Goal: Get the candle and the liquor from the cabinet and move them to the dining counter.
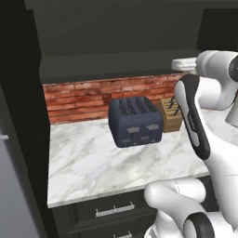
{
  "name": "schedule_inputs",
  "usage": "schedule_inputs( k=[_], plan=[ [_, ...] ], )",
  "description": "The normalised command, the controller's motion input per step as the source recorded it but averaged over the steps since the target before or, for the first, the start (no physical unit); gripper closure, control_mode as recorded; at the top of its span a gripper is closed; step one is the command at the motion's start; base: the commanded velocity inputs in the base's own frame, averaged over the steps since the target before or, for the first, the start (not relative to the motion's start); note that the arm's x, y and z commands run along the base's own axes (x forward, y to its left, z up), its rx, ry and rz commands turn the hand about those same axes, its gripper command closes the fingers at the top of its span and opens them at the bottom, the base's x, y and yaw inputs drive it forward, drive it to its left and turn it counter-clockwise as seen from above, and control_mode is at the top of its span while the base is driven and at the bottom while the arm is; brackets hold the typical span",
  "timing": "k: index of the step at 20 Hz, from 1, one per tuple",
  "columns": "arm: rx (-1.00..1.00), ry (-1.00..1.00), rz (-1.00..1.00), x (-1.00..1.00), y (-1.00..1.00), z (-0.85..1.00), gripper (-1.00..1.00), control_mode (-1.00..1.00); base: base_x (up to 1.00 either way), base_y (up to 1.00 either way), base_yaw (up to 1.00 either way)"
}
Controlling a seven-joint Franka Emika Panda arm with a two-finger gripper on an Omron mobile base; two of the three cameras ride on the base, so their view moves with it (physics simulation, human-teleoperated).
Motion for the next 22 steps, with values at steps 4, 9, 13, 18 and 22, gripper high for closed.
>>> schedule_inputs(
  k=[4,9,13,18,22],
  plan=[
    [0.0,0.15,0.0,-0.68,0.32,0.0,1.0,-1.0,0.0,0.0,0.0],
    [0.0,0.09,0.0,-0.47,0.22,0.0,1.0,-1.0,0.0,0.0,0.0],
    [0.06,0.03,0.0,-0.33,0.03,-0.03,1.0,-1.0,0.0,0.0,0.0],
    [0.1,-0.06,0.0,-0.16,0.0,-0.35,1.0,-1.0,0.0,0.0,0.0],
    [0.06,-0.09,0.0,-0.1,0.0,-0.27,1.0,-1.0,0.0,0.0,0.0]
  ],
)
